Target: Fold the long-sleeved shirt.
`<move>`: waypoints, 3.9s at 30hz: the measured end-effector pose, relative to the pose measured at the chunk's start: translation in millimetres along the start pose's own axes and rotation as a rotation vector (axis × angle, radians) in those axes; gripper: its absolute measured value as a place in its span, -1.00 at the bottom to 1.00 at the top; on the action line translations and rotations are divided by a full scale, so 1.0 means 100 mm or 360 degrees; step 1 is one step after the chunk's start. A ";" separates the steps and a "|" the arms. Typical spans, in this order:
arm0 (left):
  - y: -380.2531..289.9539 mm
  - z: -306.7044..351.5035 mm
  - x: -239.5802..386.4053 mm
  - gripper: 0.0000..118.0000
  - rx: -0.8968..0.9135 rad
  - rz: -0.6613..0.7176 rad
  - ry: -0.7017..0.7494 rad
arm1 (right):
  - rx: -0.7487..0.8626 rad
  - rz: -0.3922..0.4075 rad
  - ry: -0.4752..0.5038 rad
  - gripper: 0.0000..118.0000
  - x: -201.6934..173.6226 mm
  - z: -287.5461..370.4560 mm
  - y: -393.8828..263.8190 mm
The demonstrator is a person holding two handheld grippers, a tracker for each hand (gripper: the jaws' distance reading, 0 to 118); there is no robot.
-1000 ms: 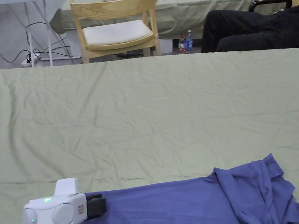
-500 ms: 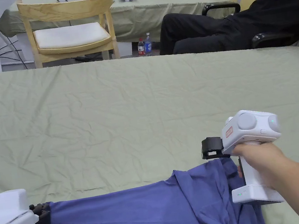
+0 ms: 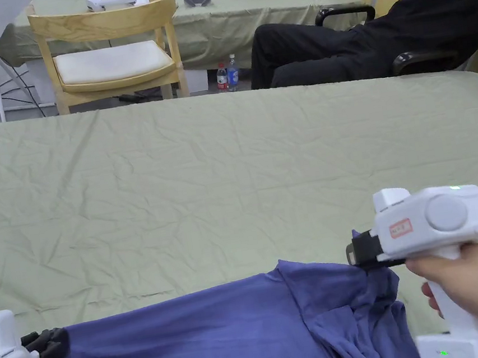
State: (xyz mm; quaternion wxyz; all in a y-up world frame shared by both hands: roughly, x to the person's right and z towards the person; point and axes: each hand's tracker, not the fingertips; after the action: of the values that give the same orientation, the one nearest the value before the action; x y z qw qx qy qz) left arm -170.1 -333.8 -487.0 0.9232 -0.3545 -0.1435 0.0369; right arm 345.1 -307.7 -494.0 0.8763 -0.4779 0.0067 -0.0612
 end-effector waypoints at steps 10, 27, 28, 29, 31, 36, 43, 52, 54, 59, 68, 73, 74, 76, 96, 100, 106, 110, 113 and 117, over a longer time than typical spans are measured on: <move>-0.71 0.98 -0.01 -0.95 -0.0150 -0.0143 0.0045 | -0.0010 0.0153 -0.0036 -0.64 0.09 0.97 -1.44; -1.51 0.63 -0.13 1.00 -0.0501 0.0244 0.0188 | -0.0312 0.0241 -0.0274 0.98 0.24 0.62 -2.05; -1.45 0.71 -0.12 1.00 -0.0431 0.0280 0.0237 | -0.0258 0.0194 -0.0258 1.00 0.29 0.71 -2.04; -1.39 0.84 -0.08 1.00 -0.0315 0.0321 0.0301 | -0.0177 0.0134 -0.0223 1.00 0.32 0.84 -2.03; -1.28 1.13 0.00 0.98 -0.0052 0.0330 0.0343 | -0.0011 -0.0071 -0.0135 1.00 0.38 1.11 -2.00; -1.13 1.67 0.22 0.55 -0.0201 0.0367 -0.0061 | 0.0210 -0.0356 0.0251 0.92 0.34 1.56 -1.94; -1.31 1.63 -0.04 -0.89 -0.0151 0.0592 -0.0343 | 0.0133 -0.0383 0.0732 -0.95 -0.02 1.39 -2.03; -1.74 0.53 -1.08 0.87 -0.0520 0.1117 -0.0621 | -0.0010 -0.0319 0.1102 -0.95 -0.41 1.01 -1.99; -1.68 0.24 -0.98 0.95 -0.0723 0.1092 -0.0689 | -0.0036 -0.0352 0.1140 -0.95 -0.45 0.91 -1.98; -1.54 0.00 -0.64 1.00 -0.0583 0.0948 -0.0945 | -0.0075 -0.0420 0.1229 -0.95 -0.54 0.73 -2.02; -1.46 0.03 -0.38 -0.70 -0.0626 0.0794 -0.0709 | -0.0140 -0.0335 0.1206 -0.95 -0.84 0.62 -1.93; -1.37 0.42 -0.63 -0.71 -0.0452 0.1002 -0.0762 | -0.0096 -0.0342 0.1194 -0.95 -0.93 0.72 -1.88; -1.32 0.50 -0.67 -0.72 -0.0406 0.1024 -0.0805 | -0.0081 -0.0340 0.1186 -0.95 -0.95 0.76 -1.86; -1.19 0.64 -0.74 -0.72 -0.0348 0.1050 -0.0838 | -0.0031 -0.0344 0.1160 -0.95 -0.98 0.83 -1.82; -0.33 1.58 -0.14 -0.73 -0.0256 0.0433 -0.0234 | 0.0072 -0.0443 0.0667 -0.96 -0.66 1.25 -1.78; -0.15 1.45 1.21 -0.73 -0.0317 0.0019 -0.0316 | 0.0065 -0.0474 0.0636 -0.96 -0.45 1.40 -1.94; -0.52 0.58 2.61 -0.73 -0.0604 -0.0366 -0.0396 | 0.0116 -0.0459 0.0582 -0.96 -0.20 1.71 -2.04; -0.83 0.14 3.06 -0.53 -0.0767 -0.0383 -0.0418 | 0.0125 -0.0465 0.0537 -0.96 -0.06 1.83 -2.09; -1.02 -0.11 3.17 0.98 -0.0757 -0.0289 -0.0358 | 0.0131 -0.0483 0.0526 -0.96 0.01 1.87 -2.13; -0.78 0.26 2.90 0.84 -0.0479 -0.0011 -0.0636 | 0.0161 -0.0528 0.0584 -0.96 0.09 1.90 -2.16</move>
State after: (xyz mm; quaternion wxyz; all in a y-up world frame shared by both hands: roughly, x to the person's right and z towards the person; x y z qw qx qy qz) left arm 97.0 -326.7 -347.4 0.8135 -0.4731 -0.3282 0.0814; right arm 345.4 -265.6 -209.6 0.8612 -0.4088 0.0840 -0.2900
